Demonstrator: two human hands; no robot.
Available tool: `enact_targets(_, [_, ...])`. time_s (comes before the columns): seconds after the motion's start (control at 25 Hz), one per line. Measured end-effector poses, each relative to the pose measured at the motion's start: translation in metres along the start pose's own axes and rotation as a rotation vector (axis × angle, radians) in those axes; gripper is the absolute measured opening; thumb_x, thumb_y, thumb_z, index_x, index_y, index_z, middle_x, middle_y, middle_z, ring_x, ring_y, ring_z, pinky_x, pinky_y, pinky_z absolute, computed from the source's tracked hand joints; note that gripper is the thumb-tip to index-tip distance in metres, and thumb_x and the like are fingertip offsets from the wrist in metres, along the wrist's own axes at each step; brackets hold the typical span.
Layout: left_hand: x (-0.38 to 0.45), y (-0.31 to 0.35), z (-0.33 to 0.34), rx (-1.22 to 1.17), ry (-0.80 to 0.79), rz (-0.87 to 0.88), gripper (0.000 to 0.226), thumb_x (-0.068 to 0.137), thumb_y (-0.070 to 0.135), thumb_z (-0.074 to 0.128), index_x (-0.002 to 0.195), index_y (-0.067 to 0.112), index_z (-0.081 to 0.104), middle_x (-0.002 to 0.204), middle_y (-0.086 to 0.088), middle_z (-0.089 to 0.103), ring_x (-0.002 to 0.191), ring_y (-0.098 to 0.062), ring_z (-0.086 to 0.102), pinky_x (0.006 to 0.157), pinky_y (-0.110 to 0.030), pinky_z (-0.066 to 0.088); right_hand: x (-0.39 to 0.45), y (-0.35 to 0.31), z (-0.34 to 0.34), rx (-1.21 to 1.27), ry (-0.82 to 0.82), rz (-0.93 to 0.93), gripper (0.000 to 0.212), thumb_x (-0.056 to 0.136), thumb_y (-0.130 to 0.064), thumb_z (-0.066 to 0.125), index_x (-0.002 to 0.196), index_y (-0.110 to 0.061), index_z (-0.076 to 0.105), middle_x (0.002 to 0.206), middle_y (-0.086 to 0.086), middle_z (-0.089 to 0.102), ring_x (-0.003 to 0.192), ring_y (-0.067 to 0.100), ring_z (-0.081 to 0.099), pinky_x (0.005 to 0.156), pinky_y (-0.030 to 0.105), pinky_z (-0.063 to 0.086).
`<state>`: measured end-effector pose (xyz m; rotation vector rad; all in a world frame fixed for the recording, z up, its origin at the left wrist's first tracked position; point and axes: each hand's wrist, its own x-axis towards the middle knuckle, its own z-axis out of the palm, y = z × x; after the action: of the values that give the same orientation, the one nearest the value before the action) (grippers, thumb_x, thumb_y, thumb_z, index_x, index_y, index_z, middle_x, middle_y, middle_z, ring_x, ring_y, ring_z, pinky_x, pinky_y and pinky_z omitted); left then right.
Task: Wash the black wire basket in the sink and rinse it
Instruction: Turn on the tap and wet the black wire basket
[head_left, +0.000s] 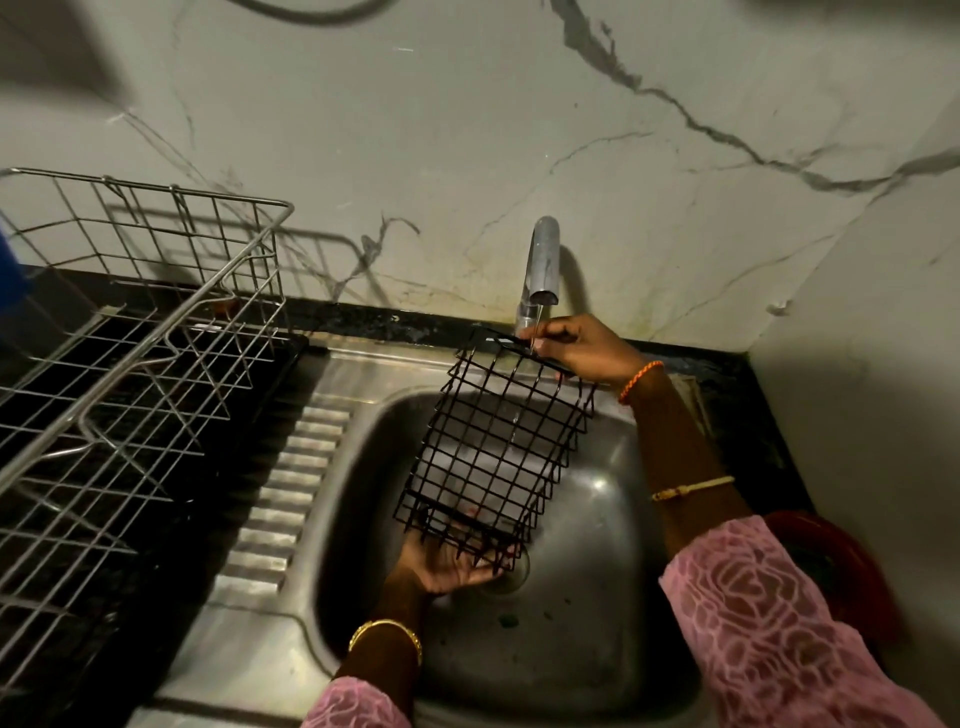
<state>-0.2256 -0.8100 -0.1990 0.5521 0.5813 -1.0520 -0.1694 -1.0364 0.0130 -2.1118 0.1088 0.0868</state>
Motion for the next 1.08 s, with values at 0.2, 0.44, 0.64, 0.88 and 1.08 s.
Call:
enact_targets(0.2, [0.004,0.002,0.007,-0.028,0.057,-0.093,0.088,0.083,0.075,0.022,0.129,0.005,0.049,0.111,-0.034,0.06,0.098,-0.05,0.056,0.064,-0.061,0.054,0.0,0.015,-0.019,0.08,0.034,0.073,0.025,0.084,-0.002,0.061,0.11,-0.004,0.063,0.104,0.005,0.065,0.09,0.015,0.063,0.062,0.025,0.058])
enact_targets(0.44, [-0.001,0.005,0.023,0.04,-0.021,-0.134,0.092,0.079,0.079,0.028,0.107,0.001,0.065,0.112,-0.032,0.061,0.086,-0.053,0.064,0.06,-0.053,0.057,-0.001,0.026,-0.032,0.066,0.146,0.062,0.024,0.081,0.001,0.065,0.106,0.003,0.064,0.093,0.01,0.066,0.066,0.006,0.063,0.049,0.008,0.049])
enact_targets(0.64, [0.003,0.02,0.028,0.138,0.068,-0.153,0.095,0.076,0.083,0.029,0.133,0.011,0.051,0.136,-0.024,0.048,0.103,-0.052,0.056,0.063,-0.053,0.057,-0.01,0.031,-0.038,0.125,0.262,0.125,0.019,0.082,-0.008,0.067,0.1,0.0,0.067,0.083,0.004,0.066,0.055,0.001,0.062,0.042,0.011,0.047])
enact_targets(0.88, [-0.019,0.03,0.054,0.2,0.159,-0.156,0.093,0.078,0.083,0.02,0.119,0.006,0.055,0.147,-0.025,0.032,0.135,-0.05,0.027,0.108,-0.062,0.022,-0.023,0.051,-0.036,0.219,0.345,0.269,0.014,0.084,-0.021,0.065,0.092,-0.009,0.069,0.082,0.006,0.065,0.064,0.011,0.059,0.037,0.014,0.043])
enact_targets(1.08, [-0.026,0.048,0.088,0.384,0.311,-0.058,0.094,0.076,0.083,0.023,0.13,0.013,0.052,0.14,-0.019,0.043,0.131,-0.042,0.034,0.099,-0.062,0.026,-0.035,0.087,-0.028,0.175,0.435,0.458,0.034,0.089,-0.037,0.047,0.094,-0.01,0.067,0.092,0.012,0.066,0.086,0.028,0.062,0.081,0.043,0.053])
